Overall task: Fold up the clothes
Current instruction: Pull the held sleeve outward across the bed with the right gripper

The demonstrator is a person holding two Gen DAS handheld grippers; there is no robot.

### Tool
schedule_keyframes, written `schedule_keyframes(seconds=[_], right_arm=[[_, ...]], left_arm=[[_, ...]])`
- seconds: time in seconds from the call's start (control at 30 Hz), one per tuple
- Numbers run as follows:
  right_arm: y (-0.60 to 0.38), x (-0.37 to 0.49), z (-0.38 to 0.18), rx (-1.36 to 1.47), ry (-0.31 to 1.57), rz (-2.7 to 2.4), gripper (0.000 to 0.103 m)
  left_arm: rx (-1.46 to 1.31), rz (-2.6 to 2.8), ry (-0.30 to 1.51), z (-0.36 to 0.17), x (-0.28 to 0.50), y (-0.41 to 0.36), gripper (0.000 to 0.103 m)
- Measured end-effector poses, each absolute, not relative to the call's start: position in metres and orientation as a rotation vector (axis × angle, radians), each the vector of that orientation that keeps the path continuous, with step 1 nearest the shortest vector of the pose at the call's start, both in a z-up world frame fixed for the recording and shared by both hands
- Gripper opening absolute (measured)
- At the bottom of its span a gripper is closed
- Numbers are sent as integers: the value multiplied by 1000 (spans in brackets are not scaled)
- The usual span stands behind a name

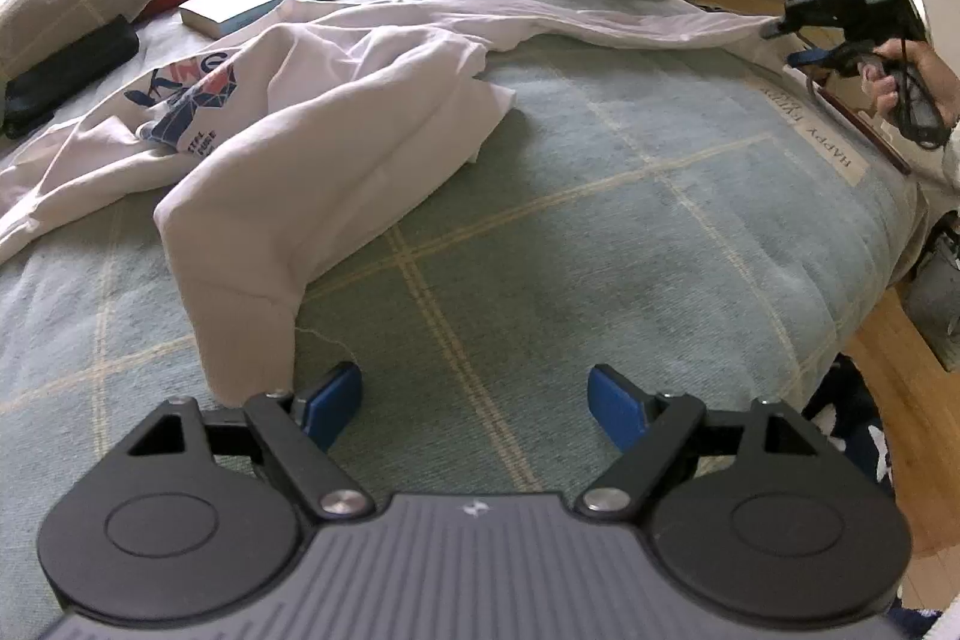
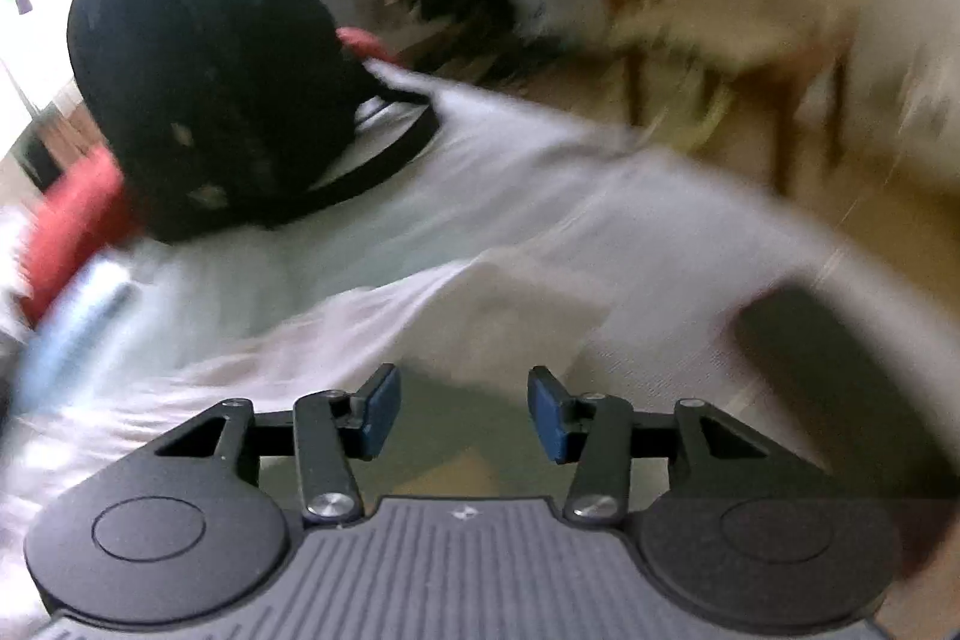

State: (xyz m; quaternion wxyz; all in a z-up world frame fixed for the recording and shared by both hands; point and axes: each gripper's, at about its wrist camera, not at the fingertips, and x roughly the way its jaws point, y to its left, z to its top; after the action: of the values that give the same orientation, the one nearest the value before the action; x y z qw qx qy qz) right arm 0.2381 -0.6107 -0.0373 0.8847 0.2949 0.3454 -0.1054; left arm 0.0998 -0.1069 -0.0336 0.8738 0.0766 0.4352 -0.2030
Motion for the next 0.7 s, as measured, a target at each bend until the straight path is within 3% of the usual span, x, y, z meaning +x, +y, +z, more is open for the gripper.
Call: schedule_keyframes(seconds=[0.13, 0.23, 0.33, 0.7], right_arm=[[-616, 248, -47, 755, 681, -186, 59], [-620, 258, -54, 821, 661, -195, 55], [-617, 266, -59, 796, 687, -224, 8], [-537, 206, -50, 528, 818, -61, 11]], left_arm=[[165, -429, 907, -33, 99, -108, 83], [164, -421, 906, -32, 100, -106, 83], [161, -417, 904, -31, 100, -105, 83], [150, -437, 896, -30, 96, -105, 83]])
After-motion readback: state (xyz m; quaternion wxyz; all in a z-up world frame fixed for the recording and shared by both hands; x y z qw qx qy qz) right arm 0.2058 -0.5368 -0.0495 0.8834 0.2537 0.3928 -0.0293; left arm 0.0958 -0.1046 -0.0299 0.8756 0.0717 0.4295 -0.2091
